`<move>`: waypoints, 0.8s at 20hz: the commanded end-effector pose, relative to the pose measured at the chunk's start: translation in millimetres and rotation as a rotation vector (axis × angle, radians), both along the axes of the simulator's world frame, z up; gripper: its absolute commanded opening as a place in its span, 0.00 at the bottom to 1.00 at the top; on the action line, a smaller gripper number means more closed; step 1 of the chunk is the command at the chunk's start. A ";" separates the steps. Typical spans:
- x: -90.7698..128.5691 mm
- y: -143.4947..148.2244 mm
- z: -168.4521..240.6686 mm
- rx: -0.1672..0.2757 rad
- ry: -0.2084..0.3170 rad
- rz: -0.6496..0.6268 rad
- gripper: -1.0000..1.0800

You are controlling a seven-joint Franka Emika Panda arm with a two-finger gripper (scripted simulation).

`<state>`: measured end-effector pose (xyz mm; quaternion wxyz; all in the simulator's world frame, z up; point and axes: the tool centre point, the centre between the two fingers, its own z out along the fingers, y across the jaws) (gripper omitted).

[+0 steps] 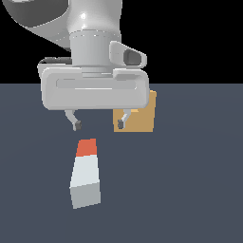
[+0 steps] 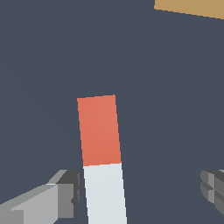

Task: Insert the peg into the horizontal hole in a box.

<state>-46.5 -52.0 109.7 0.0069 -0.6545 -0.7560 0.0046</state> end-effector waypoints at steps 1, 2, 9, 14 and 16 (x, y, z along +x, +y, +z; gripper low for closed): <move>-6.8 -17.7 -9.6 -0.001 -0.004 0.025 0.96; -8.8 -23.9 -13.0 -0.001 -0.006 0.033 0.96; -17.3 -56.2 -30.5 -0.002 -0.014 0.077 0.96; -18.9 -67.0 -36.3 -0.002 -0.016 0.091 0.96; -18.6 -68.4 -37.0 -0.001 -0.017 0.093 0.96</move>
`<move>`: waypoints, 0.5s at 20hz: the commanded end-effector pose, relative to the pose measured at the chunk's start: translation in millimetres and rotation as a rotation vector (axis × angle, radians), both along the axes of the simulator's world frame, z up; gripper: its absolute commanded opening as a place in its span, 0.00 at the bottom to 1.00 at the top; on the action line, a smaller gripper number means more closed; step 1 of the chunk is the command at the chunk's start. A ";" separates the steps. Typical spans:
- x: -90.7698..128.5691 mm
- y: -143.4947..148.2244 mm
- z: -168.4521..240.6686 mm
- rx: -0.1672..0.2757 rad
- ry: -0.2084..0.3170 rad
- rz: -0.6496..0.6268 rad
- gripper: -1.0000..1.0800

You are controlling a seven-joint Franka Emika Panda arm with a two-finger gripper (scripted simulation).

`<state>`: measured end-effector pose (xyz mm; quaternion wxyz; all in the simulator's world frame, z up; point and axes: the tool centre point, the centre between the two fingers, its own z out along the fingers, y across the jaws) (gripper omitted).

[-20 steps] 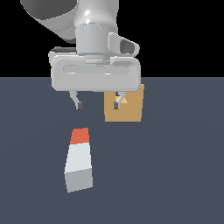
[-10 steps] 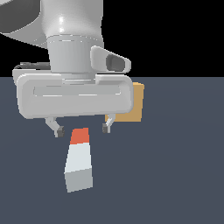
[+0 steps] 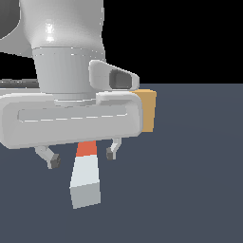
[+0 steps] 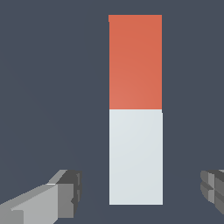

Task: Insert the peg into the horizontal hole in a box.

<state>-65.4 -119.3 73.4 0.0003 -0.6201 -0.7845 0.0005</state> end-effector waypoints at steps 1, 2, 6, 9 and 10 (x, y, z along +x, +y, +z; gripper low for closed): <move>0.4 -1.4 -0.8 0.000 -0.001 0.004 0.96; 0.0 -0.8 -0.4 0.000 0.000 0.001 0.96; -0.1 -1.0 -5.8 0.000 0.000 0.001 0.96; -0.3 -0.9 -16.5 0.000 0.000 0.002 0.96; -0.4 -0.8 -21.4 0.000 -0.001 0.002 0.96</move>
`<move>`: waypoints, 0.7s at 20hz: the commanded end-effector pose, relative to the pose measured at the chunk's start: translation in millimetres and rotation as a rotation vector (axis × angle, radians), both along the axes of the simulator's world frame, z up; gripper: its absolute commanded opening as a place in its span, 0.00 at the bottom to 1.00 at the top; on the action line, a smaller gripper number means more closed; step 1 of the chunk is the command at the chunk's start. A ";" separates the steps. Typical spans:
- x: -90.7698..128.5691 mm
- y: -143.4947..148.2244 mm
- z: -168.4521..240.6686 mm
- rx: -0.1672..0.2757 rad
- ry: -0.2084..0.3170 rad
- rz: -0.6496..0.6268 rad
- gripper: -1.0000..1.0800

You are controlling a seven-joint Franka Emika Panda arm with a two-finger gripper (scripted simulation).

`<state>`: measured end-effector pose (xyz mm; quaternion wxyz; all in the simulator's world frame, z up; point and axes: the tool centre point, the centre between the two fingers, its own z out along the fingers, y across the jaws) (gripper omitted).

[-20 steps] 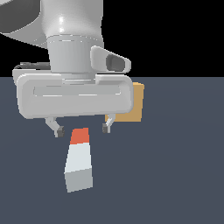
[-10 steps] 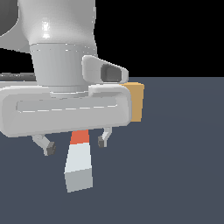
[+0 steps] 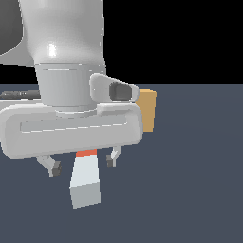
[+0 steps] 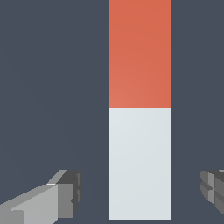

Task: Insert the peg into the horizontal hole in a box.

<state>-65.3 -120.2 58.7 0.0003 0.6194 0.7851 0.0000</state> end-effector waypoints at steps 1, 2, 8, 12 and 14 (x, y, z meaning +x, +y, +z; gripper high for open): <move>-0.7 0.0 -12.2 0.000 0.001 0.000 0.96; -0.8 0.0 -17.5 0.000 0.001 0.001 0.96; 0.0 -0.2 -35.2 0.000 0.000 0.002 0.96; 0.2 -0.3 -36.2 0.000 0.000 0.002 0.00; 0.2 -0.3 -36.2 0.000 0.000 0.002 0.00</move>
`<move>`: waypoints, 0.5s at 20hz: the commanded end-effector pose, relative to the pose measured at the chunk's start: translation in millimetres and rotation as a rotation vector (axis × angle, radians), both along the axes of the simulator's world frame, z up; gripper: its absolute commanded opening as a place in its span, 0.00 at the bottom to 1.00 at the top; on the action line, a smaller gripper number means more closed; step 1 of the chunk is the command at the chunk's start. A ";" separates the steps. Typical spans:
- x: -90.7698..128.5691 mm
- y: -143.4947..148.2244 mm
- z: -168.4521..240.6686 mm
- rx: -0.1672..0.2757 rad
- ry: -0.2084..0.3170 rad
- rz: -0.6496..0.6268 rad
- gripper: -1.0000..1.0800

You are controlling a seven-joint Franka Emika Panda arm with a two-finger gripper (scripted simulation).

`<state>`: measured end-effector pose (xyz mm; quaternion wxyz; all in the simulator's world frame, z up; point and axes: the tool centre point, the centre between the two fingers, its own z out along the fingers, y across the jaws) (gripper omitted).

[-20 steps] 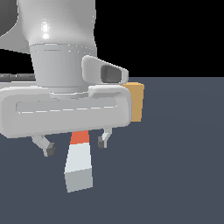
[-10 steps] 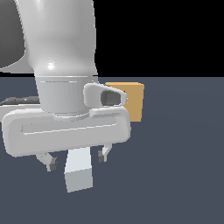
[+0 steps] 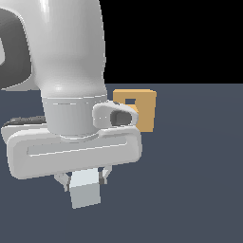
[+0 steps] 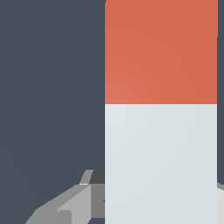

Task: Insert the peg into the horizontal hole in a box.

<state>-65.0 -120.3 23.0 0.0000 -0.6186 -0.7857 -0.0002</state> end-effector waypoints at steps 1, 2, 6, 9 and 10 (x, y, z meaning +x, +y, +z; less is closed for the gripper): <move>-0.1 -0.3 -0.5 0.000 0.000 0.000 0.00; -0.1 -0.3 -0.5 0.000 0.000 0.000 0.00; -0.1 -0.3 -0.5 0.000 0.000 0.000 0.00; 0.6 0.9 0.4 0.000 0.000 -0.001 0.00; 1.1 1.9 1.0 0.000 0.000 -0.003 0.00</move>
